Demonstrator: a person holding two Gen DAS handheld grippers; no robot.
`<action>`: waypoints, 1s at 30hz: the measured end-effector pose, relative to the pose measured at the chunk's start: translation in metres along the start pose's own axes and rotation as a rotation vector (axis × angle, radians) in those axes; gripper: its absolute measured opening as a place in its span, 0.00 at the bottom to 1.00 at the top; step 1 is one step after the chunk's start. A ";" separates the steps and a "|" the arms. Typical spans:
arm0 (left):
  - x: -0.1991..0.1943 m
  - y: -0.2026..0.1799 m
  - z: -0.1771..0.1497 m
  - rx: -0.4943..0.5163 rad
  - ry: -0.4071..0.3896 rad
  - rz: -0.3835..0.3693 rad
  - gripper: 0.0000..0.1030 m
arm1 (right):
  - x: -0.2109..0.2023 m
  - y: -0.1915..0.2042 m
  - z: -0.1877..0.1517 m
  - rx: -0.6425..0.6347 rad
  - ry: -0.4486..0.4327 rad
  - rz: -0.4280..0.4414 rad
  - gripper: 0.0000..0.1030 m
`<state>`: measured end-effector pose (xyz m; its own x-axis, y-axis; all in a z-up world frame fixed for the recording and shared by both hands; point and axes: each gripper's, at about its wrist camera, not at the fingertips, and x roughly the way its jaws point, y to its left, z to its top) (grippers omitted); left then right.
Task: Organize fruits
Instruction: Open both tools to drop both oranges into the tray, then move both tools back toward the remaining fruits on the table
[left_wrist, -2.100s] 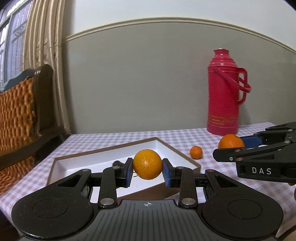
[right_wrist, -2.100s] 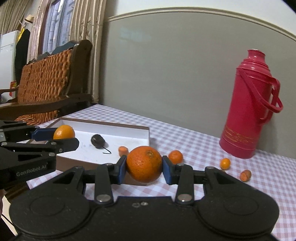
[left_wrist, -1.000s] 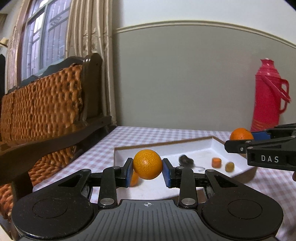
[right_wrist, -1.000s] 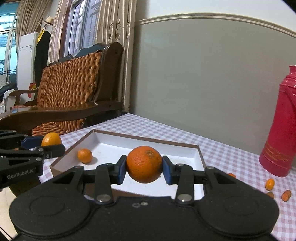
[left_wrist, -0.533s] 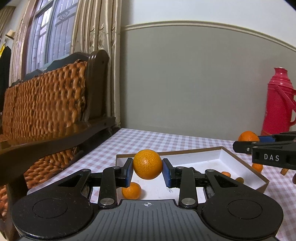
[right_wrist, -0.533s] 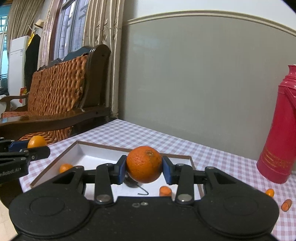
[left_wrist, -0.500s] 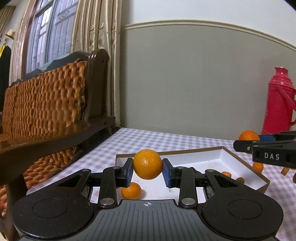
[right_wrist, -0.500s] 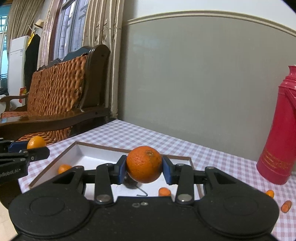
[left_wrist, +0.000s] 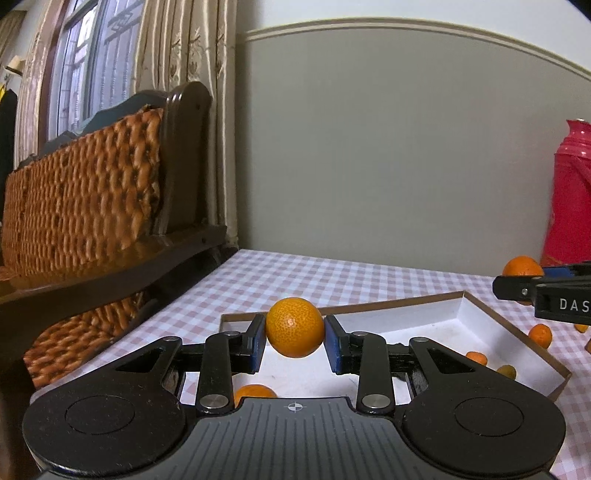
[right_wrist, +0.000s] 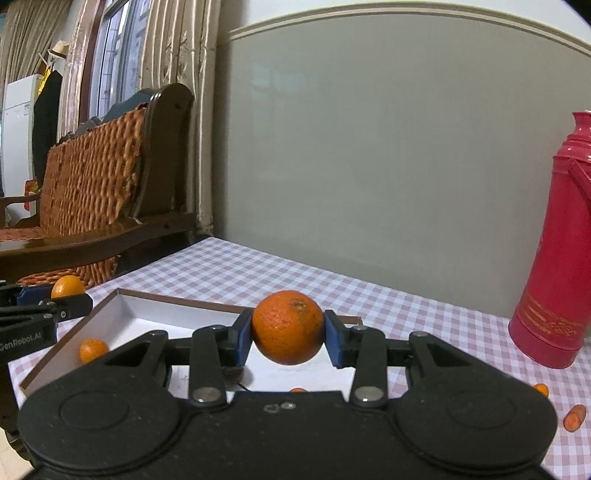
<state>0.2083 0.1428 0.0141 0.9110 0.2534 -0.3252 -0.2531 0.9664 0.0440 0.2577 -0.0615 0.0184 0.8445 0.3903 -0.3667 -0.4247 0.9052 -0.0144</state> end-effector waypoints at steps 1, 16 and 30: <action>0.003 -0.001 -0.001 0.008 0.001 0.005 0.33 | 0.004 -0.001 0.000 0.000 0.006 -0.001 0.30; 0.046 0.003 -0.003 -0.005 0.058 0.017 0.51 | 0.053 -0.018 -0.002 0.007 0.104 0.010 0.33; 0.034 0.009 -0.004 -0.012 0.012 0.064 1.00 | 0.045 -0.014 -0.007 -0.011 0.072 -0.063 0.94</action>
<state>0.2360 0.1600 -0.0003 0.8890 0.3140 -0.3334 -0.3145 0.9477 0.0538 0.2992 -0.0577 -0.0042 0.8445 0.3190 -0.4302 -0.3751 0.9256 -0.0500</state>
